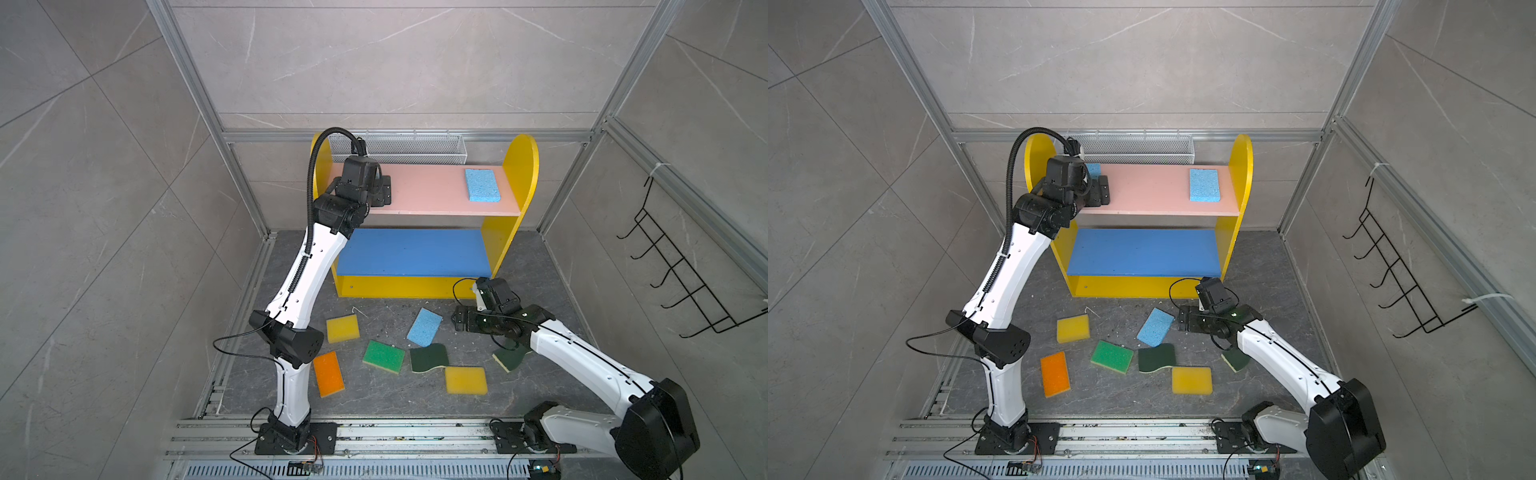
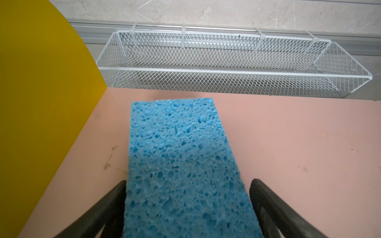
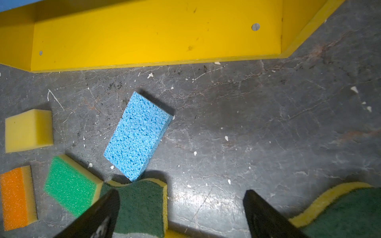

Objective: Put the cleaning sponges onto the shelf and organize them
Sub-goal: 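Lower the held light-blue sponge onto the pink shelf's far end with the left gripper, then open the left gripper to release the light-blue sponge on the pink shelf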

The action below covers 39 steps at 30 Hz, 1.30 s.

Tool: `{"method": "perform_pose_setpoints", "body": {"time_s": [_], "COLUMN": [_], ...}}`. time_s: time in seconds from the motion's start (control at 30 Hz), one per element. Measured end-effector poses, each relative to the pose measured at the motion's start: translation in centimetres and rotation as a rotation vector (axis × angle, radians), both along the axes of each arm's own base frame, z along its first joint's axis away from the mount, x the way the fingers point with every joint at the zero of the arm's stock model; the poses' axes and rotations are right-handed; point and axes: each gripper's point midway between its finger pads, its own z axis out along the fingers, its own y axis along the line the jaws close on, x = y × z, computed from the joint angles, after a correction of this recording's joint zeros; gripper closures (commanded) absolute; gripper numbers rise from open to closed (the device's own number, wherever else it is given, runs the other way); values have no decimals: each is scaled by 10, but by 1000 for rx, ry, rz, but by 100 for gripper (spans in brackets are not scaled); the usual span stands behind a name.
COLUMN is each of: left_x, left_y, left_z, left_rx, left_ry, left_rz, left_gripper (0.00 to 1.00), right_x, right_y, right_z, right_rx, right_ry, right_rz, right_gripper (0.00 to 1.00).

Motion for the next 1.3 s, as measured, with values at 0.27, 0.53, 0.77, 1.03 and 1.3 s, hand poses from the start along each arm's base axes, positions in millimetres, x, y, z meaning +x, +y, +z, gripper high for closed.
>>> {"method": "perform_pose_setpoints", "body": {"time_s": [0.27, 0.53, 0.77, 1.03, 1.3], "left_x": [-11, -21, -24, -24, -23], "left_y": [1, 6, 7, 7, 8], "left_z": [-3, -3, -3, -3, -1], "left_rx": [54, 76, 71, 58, 19], "left_ry": [15, 35, 42, 42, 36], "left_rz": [33, 44, 47, 52, 72], "left_gripper": [8, 6, 5, 5, 5], "right_x": [-2, -4, -6, -7, -7], "right_y": [1, -1, -1, -1, -1], "right_z": [-1, 5, 9, 8, 10], "right_rx": [7, 19, 28, 30, 33], "right_ry": [1, -19, -31, -28, -33], "right_rz": [4, 1, 3, 5, 5], "right_gripper": [4, 4, 4, 4, 4]}}
